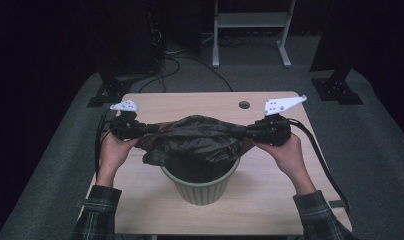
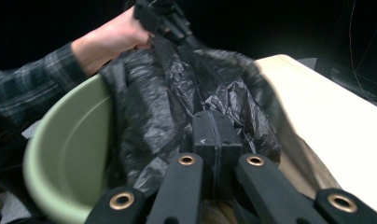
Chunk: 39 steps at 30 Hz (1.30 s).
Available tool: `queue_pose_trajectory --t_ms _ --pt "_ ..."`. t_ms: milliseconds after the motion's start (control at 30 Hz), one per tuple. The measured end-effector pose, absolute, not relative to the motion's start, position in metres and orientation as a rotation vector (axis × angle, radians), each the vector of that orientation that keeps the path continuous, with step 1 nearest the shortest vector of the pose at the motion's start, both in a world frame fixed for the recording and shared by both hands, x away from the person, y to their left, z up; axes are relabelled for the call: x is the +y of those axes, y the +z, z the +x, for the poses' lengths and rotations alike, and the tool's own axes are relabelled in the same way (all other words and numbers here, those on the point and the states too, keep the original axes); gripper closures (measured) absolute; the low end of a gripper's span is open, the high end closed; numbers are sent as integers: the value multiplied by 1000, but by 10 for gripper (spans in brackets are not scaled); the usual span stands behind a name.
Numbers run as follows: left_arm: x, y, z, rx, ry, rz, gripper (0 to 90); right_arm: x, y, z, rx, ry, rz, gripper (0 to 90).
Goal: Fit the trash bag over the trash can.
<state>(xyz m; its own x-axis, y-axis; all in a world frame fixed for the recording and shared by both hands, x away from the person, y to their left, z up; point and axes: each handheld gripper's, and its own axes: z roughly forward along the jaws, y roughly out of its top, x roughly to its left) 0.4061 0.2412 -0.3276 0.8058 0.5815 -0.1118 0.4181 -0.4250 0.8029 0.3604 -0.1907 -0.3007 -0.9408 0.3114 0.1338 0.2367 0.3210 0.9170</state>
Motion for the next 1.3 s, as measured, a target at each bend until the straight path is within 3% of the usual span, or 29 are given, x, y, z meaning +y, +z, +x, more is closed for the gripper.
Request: queue_pose_trajectory --t_ms 333,633,967,1300 --pt "240 -324 398 729 215 2082 900 -192 -311 299 2557 1738 401 899" --pt "239 -325 395 727 202 2087 900 -171 -335 268 2674 1691 316 899" --pt "239 -335 396 744 178 2102 900 -144 -371 256 2826 1493 283 899" --pt "236 -349 400 770 141 2126 900 -148 -403 263 2849 1475 370 900"
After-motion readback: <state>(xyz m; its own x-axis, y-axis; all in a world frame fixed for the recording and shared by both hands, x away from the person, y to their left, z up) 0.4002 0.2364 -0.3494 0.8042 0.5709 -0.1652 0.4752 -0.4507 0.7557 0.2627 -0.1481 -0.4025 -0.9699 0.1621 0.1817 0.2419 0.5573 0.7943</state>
